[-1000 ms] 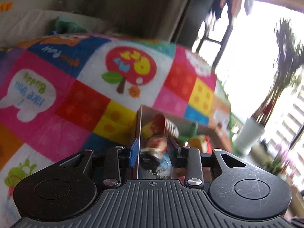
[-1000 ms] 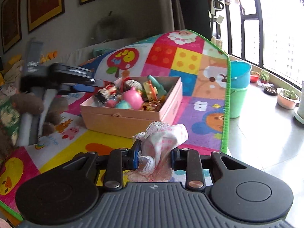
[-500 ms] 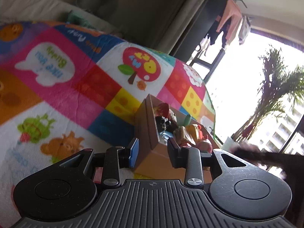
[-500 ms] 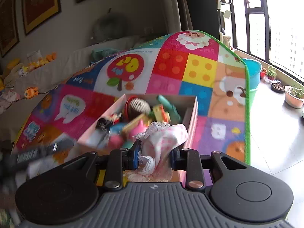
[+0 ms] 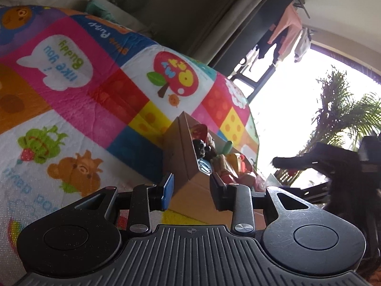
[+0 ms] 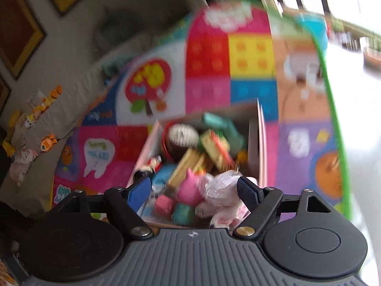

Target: Organize objects

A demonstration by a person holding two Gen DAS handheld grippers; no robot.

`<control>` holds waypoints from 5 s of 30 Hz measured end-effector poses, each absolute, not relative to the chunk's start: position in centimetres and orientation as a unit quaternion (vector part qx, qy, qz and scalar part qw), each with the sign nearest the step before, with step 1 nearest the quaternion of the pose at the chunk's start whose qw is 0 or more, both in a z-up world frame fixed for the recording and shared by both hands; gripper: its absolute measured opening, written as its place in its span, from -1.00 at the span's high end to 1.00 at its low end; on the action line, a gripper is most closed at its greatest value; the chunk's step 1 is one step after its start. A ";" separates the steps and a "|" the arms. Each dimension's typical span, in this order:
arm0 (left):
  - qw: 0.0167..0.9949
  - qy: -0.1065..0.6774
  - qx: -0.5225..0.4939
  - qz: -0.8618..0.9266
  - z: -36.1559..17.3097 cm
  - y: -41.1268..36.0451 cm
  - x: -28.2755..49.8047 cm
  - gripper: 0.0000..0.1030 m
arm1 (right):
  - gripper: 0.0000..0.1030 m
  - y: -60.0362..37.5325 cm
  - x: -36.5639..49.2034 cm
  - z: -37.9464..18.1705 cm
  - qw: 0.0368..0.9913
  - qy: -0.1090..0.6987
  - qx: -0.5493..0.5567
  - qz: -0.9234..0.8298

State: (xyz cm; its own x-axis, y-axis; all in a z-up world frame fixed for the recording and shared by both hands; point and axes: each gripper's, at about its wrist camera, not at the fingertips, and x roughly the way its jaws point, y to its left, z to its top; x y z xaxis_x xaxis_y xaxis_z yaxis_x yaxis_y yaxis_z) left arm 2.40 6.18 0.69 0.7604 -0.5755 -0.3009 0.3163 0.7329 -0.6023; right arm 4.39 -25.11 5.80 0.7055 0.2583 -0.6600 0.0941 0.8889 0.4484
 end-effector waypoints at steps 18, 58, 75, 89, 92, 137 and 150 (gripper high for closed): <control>0.924 0.253 -0.171 -0.231 5.0 3.6 4.3 0.30 | -0.94 -25.0 -1.8 6.9 0.947 0.305 0.094 0.025; 0.934 0.350 -0.021 -0.065 2.9 8.5 16.0 -0.94 | -0.73 -11.2 5.4 -1.5 0.943 0.319 -0.039 0.084; 0.960 0.268 -0.064 -0.054 6.5 8.5 6.6 -0.73 | -1.00 -13.2 0.8 -2.5 0.925 0.374 0.018 0.064; 0.944 0.329 0.015 -0.017 0.8 2.5 -0.9 -0.73 | -1.00 -13.4 -1.6 -3.2 0.937 0.347 -0.004 0.042; 0.944 0.330 0.011 -0.015 0.5 2.5 -0.8 -0.79 | -1.00 -13.6 -0.6 -3.3 0.940 0.342 0.005 0.012; 0.942 0.335 0.002 0.001 0.5 2.0 0.3 -0.94 | -1.00 -13.9 -0.9 -3.6 0.941 0.339 0.006 -0.001; 0.942 0.335 0.004 0.002 0.5 1.9 0.3 -0.94 | -1.00 -13.8 -0.8 -3.6 0.941 0.339 0.005 -0.002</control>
